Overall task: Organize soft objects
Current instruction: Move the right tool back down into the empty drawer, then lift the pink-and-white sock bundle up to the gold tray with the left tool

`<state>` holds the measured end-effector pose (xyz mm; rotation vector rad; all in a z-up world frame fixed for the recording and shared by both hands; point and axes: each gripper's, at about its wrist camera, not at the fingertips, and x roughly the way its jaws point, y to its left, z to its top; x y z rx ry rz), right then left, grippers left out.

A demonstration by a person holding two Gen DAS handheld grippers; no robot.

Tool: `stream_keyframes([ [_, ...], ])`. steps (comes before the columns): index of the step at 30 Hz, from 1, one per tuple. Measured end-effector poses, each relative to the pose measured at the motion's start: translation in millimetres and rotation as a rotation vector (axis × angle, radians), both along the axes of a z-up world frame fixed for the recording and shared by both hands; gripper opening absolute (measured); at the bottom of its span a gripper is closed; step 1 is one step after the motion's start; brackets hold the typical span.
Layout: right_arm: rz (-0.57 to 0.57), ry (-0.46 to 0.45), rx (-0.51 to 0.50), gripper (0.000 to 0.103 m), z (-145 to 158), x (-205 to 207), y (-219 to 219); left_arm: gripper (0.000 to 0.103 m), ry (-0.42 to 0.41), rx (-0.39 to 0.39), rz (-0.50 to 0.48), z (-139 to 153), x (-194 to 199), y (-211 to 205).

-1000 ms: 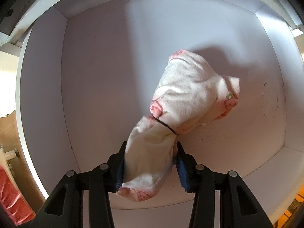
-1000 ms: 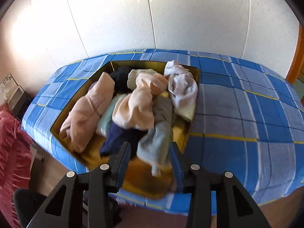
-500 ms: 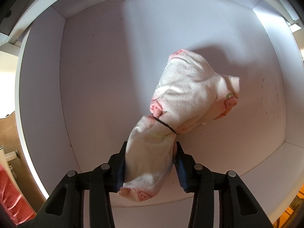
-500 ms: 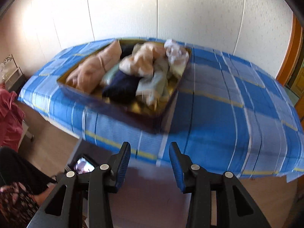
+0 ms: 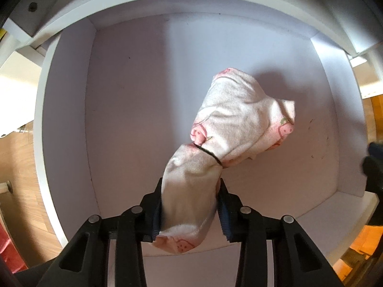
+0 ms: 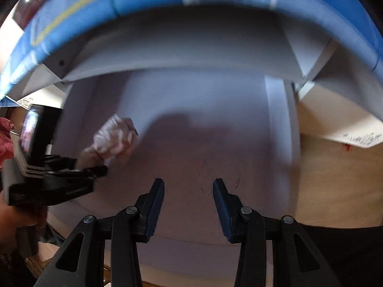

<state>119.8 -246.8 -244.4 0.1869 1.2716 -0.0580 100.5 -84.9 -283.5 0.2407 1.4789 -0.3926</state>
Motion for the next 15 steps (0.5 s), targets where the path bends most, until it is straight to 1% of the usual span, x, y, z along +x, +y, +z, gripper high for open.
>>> stream_keyframes([
  [5, 0.006, 0.112, 0.002, 0.042, -27.3, -0.6, -4.2, 0.039, -0.017, -0.036, -0.007, 11.9, -2.7, 9.7],
  [8, 0.0, 0.145, -0.001, 0.042, -34.8, 0.1, -6.8, 0.039, -0.038, -0.087, -0.026, 30.8, -8.0, 15.4],
  [12, -0.027, 0.176, 0.028, 0.042, -41.9, -0.6, -15.1, 0.039, -0.128, -0.12, -0.096, 69.5, -18.9, 17.3],
  [15, -0.034, 0.194, 0.038, 0.043, -44.3, 1.5, -16.3, 0.039, -0.171, -0.154, -0.135, 101.7, -25.5, 17.9],
])
